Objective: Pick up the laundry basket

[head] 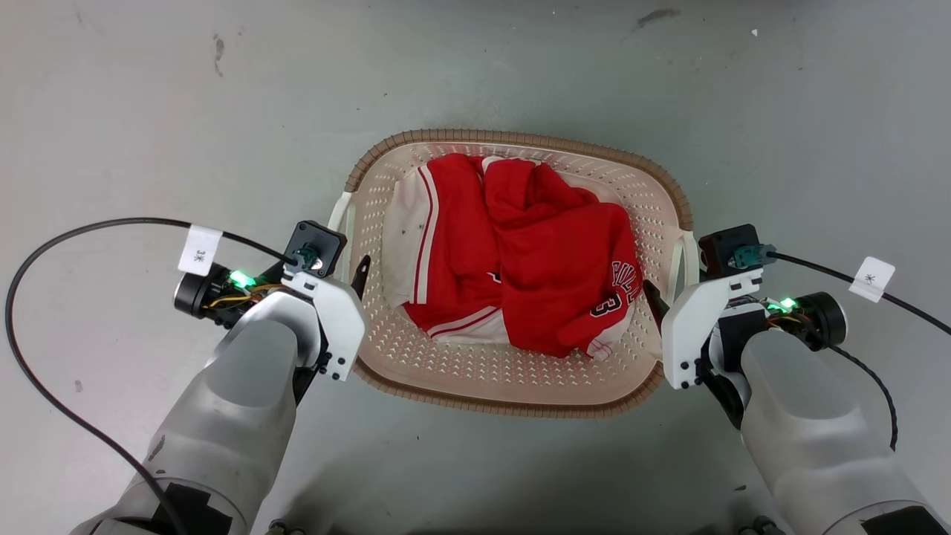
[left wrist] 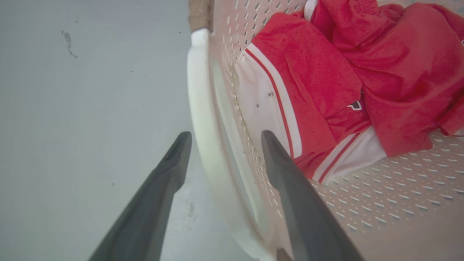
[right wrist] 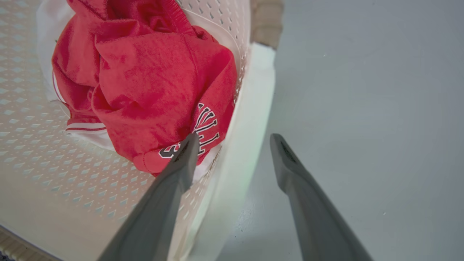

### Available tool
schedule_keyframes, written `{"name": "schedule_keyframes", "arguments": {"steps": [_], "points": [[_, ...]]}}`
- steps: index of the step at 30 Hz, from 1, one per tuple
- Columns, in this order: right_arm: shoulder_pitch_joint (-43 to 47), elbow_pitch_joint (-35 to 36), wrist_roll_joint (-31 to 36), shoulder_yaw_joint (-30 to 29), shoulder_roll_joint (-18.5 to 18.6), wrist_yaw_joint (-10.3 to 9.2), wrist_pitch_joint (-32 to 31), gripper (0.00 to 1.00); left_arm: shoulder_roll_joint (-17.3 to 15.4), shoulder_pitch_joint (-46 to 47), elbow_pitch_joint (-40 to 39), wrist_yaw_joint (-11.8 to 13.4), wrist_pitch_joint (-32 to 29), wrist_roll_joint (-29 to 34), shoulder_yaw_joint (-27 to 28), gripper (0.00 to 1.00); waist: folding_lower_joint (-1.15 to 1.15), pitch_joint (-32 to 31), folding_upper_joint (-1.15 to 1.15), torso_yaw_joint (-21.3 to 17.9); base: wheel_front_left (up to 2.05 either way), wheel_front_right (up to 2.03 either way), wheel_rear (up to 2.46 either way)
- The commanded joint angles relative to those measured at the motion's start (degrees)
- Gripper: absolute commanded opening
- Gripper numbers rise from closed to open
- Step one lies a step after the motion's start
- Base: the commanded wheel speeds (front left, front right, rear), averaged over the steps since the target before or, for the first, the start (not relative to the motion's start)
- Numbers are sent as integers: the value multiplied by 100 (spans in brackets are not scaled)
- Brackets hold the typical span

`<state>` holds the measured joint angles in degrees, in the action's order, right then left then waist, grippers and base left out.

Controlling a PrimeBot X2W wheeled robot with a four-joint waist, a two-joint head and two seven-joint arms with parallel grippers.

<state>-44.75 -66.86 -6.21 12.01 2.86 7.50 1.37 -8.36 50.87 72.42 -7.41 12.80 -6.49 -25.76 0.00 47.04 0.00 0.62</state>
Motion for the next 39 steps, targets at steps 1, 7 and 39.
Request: {"name": "schedule_keyframes", "arguments": {"steps": [1,7,39], "points": [[-116,-20,52,-7,4,-1,-15,100,-4,96,12,-3,-9,-79,-75,100,0,27,0,7,0,0,0],[-124,-11,52,-28,4,-1,17,100,-74,136,8,-3,-71,-460,-523,100,0,99,0,20,0,0,0],[35,-323,45,457,28,6,-630,0,-475,-541,-449,6,-808,-2454,-2366,0,0,-969,0,-17,0,0,0]]}}
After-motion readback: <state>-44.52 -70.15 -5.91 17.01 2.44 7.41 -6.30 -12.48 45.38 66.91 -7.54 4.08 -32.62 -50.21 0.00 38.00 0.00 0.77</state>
